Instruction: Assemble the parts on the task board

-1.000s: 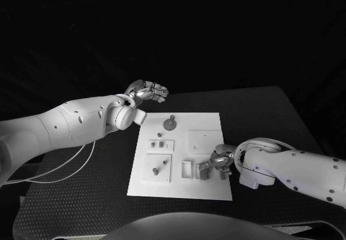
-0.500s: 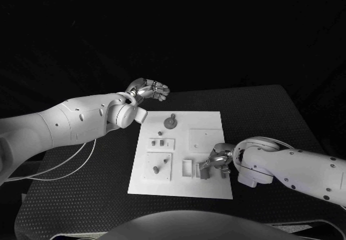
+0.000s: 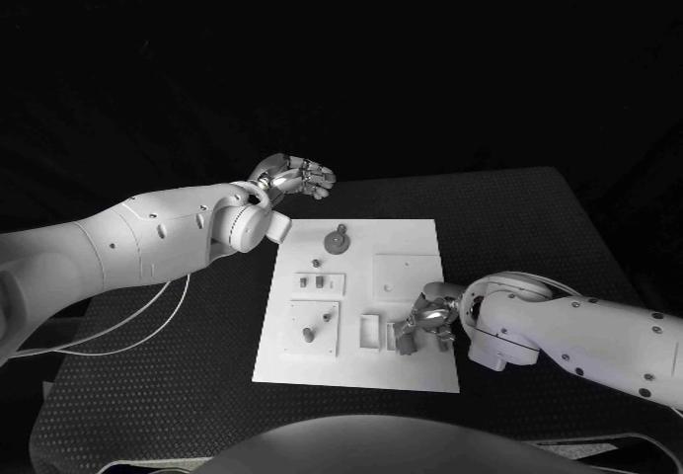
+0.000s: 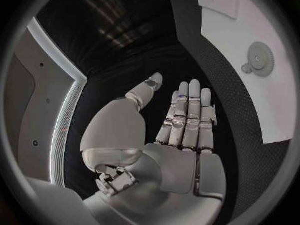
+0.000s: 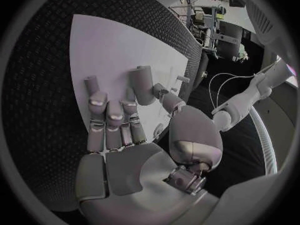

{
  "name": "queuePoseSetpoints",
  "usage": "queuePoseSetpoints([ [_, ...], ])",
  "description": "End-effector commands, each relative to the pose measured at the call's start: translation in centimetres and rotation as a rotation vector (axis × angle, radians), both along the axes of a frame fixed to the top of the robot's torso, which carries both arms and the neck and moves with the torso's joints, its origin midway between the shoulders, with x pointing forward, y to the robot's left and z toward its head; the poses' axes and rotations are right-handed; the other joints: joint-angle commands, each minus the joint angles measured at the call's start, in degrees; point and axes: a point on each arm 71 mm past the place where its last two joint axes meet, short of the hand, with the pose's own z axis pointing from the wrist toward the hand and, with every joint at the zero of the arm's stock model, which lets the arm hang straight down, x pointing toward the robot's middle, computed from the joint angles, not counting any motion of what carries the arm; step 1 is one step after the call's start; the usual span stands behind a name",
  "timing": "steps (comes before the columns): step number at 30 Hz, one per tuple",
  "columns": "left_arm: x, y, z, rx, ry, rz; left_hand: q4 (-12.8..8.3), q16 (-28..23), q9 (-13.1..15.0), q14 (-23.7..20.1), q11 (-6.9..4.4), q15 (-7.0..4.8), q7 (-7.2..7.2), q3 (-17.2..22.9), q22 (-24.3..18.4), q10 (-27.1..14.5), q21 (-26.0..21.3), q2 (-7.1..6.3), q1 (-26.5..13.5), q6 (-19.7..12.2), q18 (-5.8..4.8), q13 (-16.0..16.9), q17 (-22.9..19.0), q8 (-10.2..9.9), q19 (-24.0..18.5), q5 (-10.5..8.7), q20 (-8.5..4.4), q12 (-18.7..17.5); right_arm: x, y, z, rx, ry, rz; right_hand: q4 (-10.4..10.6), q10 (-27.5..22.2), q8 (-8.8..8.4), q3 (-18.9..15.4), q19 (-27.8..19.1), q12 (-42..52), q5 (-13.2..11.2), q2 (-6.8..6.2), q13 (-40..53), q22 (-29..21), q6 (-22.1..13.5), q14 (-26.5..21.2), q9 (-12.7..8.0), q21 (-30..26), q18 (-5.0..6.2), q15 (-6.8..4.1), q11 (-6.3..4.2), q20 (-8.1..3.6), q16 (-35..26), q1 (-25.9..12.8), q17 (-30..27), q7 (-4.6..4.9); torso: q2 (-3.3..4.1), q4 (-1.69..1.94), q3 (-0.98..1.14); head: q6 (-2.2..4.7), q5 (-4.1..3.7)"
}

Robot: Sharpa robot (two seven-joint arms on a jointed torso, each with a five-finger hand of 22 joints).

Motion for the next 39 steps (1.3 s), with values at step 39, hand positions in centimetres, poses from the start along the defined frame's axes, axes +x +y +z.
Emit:
queuePoseSetpoints([
  [39, 0.1, -0.8, 0.1, -0.010, 0.001, -0.017, 0.3, -0.4, 0.0, 0.0, 0.03, 0.42, 0.03, 0.0, 0.2, -0.3, -0.4, -0.07, -0.6, -0.4, 0.55, -0.1, 0.3, 0.5, -0.1, -0.14, 0.40, 0.2, 1.5, 3.4, 2.7, 0.118, 0.107, -0.141, 1.1, 1.5, -0.73, -0.2, 0.3, -1.6, 0.6, -0.38, 1.1, 0.2, 1.8, 1.9, -0.6, 0.4, 3.05, -0.28, -0.33, 0.40, -0.7, -3.6, 2.3, -0.39, 0.12, 0.08, 0.13, 0.41, 0.88],
])
